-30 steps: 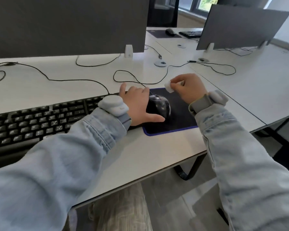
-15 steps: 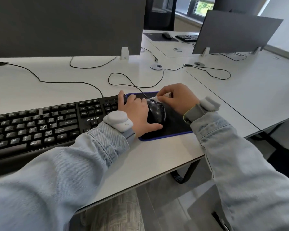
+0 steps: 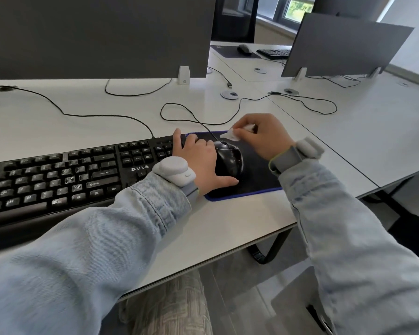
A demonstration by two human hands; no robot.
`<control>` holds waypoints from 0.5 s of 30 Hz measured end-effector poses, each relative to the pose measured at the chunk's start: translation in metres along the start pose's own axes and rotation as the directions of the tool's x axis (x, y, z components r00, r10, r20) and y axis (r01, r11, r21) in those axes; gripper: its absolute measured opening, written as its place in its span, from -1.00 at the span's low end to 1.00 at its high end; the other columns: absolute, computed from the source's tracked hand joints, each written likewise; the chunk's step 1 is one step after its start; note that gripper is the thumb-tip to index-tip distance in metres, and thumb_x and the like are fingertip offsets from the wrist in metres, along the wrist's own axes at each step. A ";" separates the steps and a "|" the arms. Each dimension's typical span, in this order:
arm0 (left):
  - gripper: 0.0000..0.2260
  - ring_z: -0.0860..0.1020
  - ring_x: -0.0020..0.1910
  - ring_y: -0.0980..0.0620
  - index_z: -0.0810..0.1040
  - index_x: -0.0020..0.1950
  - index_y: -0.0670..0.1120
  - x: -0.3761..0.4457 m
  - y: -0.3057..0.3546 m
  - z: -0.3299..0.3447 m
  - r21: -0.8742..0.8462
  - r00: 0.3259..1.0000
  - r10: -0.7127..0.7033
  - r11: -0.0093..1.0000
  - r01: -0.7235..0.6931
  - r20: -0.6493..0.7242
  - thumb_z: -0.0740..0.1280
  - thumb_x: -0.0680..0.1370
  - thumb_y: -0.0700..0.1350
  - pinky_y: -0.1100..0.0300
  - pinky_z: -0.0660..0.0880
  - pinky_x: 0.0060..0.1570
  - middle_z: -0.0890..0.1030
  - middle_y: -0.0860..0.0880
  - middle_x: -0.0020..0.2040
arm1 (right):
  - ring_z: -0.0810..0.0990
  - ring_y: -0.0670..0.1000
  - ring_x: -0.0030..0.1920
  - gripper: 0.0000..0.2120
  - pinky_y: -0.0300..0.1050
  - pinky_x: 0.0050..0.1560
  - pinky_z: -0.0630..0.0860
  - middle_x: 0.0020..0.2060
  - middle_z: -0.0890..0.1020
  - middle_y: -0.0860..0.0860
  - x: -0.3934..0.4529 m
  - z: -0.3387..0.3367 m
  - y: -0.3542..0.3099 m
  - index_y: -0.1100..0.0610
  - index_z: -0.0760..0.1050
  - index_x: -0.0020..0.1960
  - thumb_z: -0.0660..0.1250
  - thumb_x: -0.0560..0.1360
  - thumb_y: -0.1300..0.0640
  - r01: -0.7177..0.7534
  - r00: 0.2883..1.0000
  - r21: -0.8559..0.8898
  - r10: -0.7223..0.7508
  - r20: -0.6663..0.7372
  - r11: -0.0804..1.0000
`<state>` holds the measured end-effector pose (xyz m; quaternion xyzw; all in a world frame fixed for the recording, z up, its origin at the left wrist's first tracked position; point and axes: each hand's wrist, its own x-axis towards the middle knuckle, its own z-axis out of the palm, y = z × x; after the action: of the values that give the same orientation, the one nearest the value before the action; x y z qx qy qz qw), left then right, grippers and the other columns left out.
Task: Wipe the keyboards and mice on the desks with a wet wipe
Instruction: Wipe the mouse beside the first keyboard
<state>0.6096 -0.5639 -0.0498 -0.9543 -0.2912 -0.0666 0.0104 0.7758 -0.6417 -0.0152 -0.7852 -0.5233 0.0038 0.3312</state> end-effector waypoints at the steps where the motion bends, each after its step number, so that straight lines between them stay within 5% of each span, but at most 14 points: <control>1: -0.17 0.33 0.41 -0.11 0.45 0.27 -0.09 -0.001 0.000 0.000 0.004 1.000 -0.003 1.000 0.003 0.000 0.17 0.35 0.58 -0.27 -0.14 0.52 0.55 -0.02 0.21 | 0.51 -0.03 -0.32 -0.93 -0.13 -0.22 0.45 -0.32 0.64 -0.01 0.004 0.005 0.001 0.03 0.66 -0.15 0.40 0.42 0.10 -0.011 1.000 0.002 0.011 0.025 1.000; 6: -0.15 0.30 0.44 -0.12 0.44 0.35 -0.08 -0.001 0.000 -0.001 0.018 1.000 -0.002 1.000 0.002 0.012 0.17 0.36 0.58 -0.27 -0.16 0.52 0.53 -0.03 0.27 | 0.47 -0.24 -0.39 -0.95 -0.38 -0.30 0.30 -0.44 0.55 -0.23 -0.018 0.003 0.002 0.03 0.64 -0.13 0.40 0.46 0.10 0.018 0.998 -0.005 -0.017 0.066 1.000; 11: -0.15 0.31 0.43 -0.13 0.45 0.33 -0.08 -0.001 -0.001 0.000 0.008 1.000 0.010 1.000 -0.010 0.007 0.16 0.37 0.58 -0.28 -0.15 0.51 0.52 -0.04 0.28 | 0.52 -0.17 -0.26 -0.96 -0.43 -0.23 0.32 -0.25 0.61 -0.16 -0.042 -0.016 -0.010 -0.02 0.65 -0.11 0.41 0.47 0.09 0.144 0.980 -0.047 -0.136 0.145 0.989; 15: -0.18 0.32 0.41 -0.13 0.47 0.27 -0.07 -0.001 -0.002 -0.001 0.013 1.000 0.006 1.000 -0.006 0.010 0.15 0.36 0.58 -0.29 -0.13 0.51 0.53 -0.04 0.25 | 0.47 -0.22 -0.35 -0.96 -0.41 -0.28 0.29 -0.35 0.57 -0.13 -0.012 -0.010 -0.017 0.00 0.64 -0.14 0.41 0.43 0.07 0.110 0.994 -0.055 -0.109 0.010 0.992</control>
<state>0.6074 -0.5625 -0.0495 -0.9554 -0.2888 -0.0600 0.0154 0.7602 -0.6524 -0.0026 -0.7641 -0.5667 -0.0261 0.3070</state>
